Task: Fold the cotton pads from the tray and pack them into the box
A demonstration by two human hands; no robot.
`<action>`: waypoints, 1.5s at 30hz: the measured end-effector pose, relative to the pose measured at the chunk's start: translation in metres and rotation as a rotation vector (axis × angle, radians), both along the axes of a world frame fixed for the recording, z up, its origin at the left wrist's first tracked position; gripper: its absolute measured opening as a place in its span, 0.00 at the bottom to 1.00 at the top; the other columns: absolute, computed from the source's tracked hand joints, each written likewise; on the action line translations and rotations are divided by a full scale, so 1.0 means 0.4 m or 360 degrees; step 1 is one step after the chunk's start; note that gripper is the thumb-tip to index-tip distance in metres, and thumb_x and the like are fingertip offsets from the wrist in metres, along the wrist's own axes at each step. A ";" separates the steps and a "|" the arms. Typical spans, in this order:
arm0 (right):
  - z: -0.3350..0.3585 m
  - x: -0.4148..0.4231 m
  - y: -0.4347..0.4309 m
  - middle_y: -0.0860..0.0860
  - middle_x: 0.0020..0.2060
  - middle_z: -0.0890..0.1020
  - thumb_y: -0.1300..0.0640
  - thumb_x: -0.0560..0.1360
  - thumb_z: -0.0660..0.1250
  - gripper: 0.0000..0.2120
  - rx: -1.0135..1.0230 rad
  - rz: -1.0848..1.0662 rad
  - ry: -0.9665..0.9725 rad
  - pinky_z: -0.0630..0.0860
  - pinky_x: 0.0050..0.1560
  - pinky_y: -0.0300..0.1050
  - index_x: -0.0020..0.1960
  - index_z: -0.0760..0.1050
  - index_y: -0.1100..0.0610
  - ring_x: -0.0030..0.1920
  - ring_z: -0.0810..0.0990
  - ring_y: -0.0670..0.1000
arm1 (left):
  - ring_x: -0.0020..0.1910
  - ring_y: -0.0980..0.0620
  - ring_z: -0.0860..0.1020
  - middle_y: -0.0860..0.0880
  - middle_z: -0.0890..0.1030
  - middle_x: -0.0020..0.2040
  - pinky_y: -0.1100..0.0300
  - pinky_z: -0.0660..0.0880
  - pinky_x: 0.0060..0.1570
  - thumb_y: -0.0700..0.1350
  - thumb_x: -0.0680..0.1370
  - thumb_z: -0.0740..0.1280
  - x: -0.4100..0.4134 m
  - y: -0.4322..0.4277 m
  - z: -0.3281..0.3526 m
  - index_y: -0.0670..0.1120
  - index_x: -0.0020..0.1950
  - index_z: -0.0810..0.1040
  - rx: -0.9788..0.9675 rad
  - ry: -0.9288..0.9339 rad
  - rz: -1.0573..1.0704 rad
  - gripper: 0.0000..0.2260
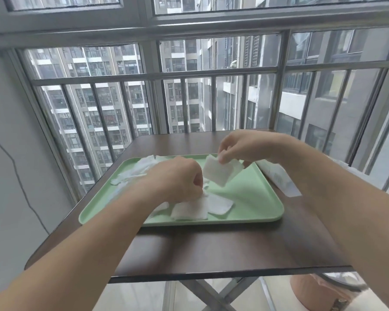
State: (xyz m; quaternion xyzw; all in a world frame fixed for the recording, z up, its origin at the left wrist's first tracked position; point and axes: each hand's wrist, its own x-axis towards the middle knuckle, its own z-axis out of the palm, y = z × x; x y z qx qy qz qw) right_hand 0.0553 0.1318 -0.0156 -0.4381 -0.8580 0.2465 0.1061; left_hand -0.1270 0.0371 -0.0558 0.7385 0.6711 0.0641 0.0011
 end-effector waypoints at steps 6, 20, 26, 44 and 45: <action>-0.060 -0.033 0.022 0.55 0.39 0.80 0.61 0.76 0.67 0.09 0.0013 -0.0131 0.0651 0.79 0.34 0.41 0.49 0.81 0.66 0.38 0.79 0.51 | 0.46 0.53 0.80 0.54 0.82 0.46 0.52 0.79 0.53 0.47 0.77 0.71 -0.012 0.036 0.063 0.56 0.41 0.77 0.0069 -0.0310 0.0050 0.06; -0.096 -0.021 -0.001 0.56 0.46 0.82 0.59 0.78 0.70 0.01 -0.0404 -0.0161 0.1700 0.81 0.38 0.43 0.49 0.80 0.56 0.42 0.81 0.51 | 0.42 0.50 0.85 0.46 0.83 0.46 0.60 0.81 0.37 0.42 0.77 0.73 -0.012 0.079 0.040 0.45 0.50 0.79 0.0535 -0.2262 0.0017 0.06; -0.089 -0.002 0.003 0.54 0.48 0.79 0.61 0.82 0.63 0.04 -0.0519 -0.0233 0.1781 0.79 0.43 0.46 0.50 0.75 0.56 0.47 0.79 0.53 | 0.46 0.46 0.84 0.43 0.82 0.51 0.61 0.80 0.35 0.42 0.77 0.73 -0.029 0.067 0.015 0.45 0.53 0.79 0.0563 -0.2172 0.0099 0.07; -0.084 -0.010 -0.042 0.54 0.41 0.85 0.52 0.66 0.76 0.06 -0.0463 0.0006 0.1570 0.71 0.36 0.43 0.38 0.79 0.51 0.42 0.78 0.52 | 0.40 0.48 0.86 0.43 0.85 0.45 0.58 0.82 0.37 0.39 0.84 0.62 0.023 0.054 0.004 0.47 0.51 0.82 0.0368 -0.2124 -0.0129 0.09; -0.083 -0.010 -0.042 0.54 0.41 0.85 0.52 0.68 0.76 0.06 -0.0448 -0.0011 0.1577 0.72 0.37 0.44 0.39 0.79 0.52 0.42 0.79 0.52 | 0.41 0.48 0.86 0.43 0.85 0.46 0.58 0.81 0.38 0.40 0.84 0.61 0.024 0.053 0.005 0.47 0.51 0.82 0.0340 -0.2159 -0.0133 0.10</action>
